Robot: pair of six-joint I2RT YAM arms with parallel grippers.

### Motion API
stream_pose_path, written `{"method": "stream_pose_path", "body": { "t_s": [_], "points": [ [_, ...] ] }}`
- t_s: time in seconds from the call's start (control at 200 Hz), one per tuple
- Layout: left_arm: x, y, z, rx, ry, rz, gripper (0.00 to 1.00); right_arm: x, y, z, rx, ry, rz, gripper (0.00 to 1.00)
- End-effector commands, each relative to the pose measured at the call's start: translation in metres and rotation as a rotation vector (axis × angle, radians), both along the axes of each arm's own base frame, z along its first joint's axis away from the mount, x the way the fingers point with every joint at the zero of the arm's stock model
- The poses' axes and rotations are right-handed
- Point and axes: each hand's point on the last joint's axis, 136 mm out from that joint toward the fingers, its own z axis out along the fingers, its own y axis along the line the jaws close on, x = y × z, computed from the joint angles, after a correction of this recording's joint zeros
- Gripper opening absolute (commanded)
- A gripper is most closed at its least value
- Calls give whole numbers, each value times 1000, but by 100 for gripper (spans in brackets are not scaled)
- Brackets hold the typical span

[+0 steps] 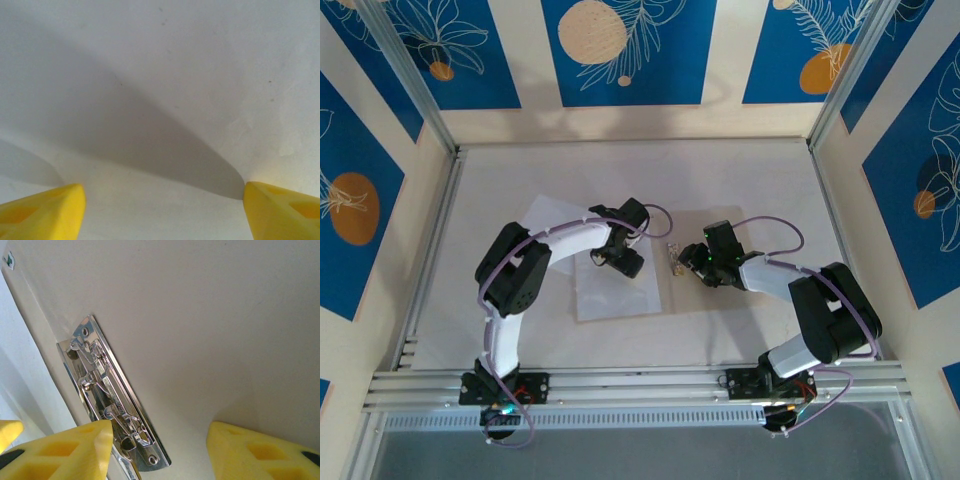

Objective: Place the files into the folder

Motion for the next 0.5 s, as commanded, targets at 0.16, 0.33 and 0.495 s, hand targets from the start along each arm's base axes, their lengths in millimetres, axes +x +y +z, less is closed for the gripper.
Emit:
{"method": "stream_pose_path", "body": {
  "t_s": [0.16,0.33,0.495],
  "points": [
    [-6,11,5,78,28,-86,82,-21,-17,-28,-80,118,-34,55],
    [-16,-24,23,-57,29,-106,84,-20,-15,-28,-81,119,-31,55],
    [-25,-43,30,-99,16,-123,85,-21,-16,-29,-84,124,-30,55]
  ]
}}
